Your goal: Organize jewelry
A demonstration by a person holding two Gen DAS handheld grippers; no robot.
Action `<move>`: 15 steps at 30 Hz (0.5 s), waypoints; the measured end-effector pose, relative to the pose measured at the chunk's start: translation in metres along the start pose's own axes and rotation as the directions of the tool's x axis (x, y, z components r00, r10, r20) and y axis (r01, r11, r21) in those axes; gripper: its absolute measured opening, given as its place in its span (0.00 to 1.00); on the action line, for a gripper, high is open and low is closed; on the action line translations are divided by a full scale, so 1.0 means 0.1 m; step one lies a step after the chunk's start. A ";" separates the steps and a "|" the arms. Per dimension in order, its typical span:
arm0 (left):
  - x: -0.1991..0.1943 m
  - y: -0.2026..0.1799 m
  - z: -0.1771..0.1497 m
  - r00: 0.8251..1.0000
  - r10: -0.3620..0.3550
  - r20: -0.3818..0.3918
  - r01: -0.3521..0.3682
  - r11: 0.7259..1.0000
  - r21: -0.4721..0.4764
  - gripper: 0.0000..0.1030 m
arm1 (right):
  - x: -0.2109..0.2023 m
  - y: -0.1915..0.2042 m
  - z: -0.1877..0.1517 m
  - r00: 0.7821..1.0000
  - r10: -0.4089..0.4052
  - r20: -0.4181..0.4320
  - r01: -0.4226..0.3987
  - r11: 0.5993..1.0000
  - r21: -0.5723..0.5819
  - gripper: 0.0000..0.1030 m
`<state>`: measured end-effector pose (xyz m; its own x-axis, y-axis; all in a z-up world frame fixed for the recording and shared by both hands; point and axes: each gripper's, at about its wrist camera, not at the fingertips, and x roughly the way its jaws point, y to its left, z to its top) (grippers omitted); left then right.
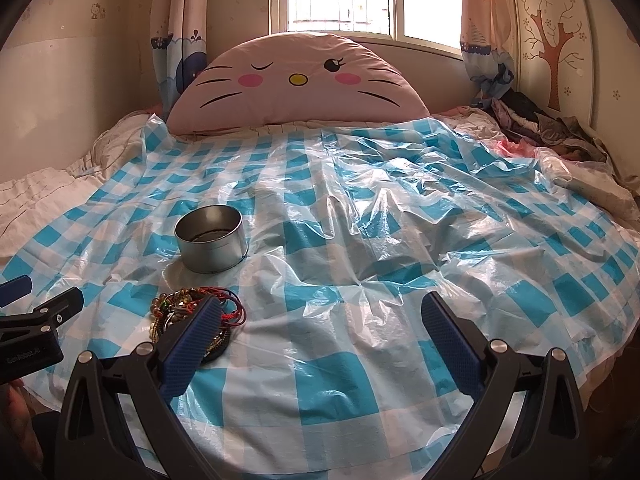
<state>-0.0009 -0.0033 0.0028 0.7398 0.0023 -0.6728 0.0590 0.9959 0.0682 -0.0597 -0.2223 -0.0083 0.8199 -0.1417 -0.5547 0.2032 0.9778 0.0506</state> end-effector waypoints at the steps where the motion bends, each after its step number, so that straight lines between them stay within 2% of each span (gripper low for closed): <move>1: 0.00 0.00 0.00 1.000 0.000 0.001 0.000 1.000 -0.001 0.93 | 0.00 -0.01 0.01 1.000 0.004 -0.008 -0.004 1.000 0.004 0.93; 3: 0.00 -0.02 0.00 1.000 -0.001 0.003 0.001 1.000 -0.002 0.93 | 0.01 -0.04 0.03 1.000 0.009 -0.025 -0.008 1.000 0.006 0.93; 5: 0.00 -0.02 0.00 1.000 0.002 0.007 -0.002 1.000 -0.001 0.93 | 0.00 -0.02 0.02 1.000 -0.008 -0.008 0.008 1.000 -0.021 0.93; 8: 0.00 -0.02 0.01 1.000 -0.005 -0.003 0.005 1.000 0.010 0.93 | 0.01 -0.03 0.05 0.998 0.056 -0.033 -0.056 0.998 -0.017 0.93; 11: 0.03 0.02 -0.01 0.999 -0.035 -0.023 0.035 0.999 0.018 0.93 | 0.01 -0.06 0.09 0.991 0.124 -0.049 -0.124 0.992 -0.005 0.93; 12: 0.08 0.02 0.03 0.997 -0.053 -0.056 0.054 0.998 0.018 0.93 | 0.01 -0.07 0.11 0.991 0.129 -0.036 -0.130 0.992 -0.004 0.93; 15: 0.10 0.08 0.05 0.991 -0.116 -0.071 0.116 0.993 0.003 0.93 | 0.07 -0.08 0.21 0.995 0.096 -0.036 -0.097 0.995 -0.030 0.93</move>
<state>0.0102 0.0044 -0.0002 0.6786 -0.1068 -0.7267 0.1468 0.9891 -0.0083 -0.0442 -0.2341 0.0048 0.8157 -0.0412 -0.5769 0.1061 0.9912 0.0793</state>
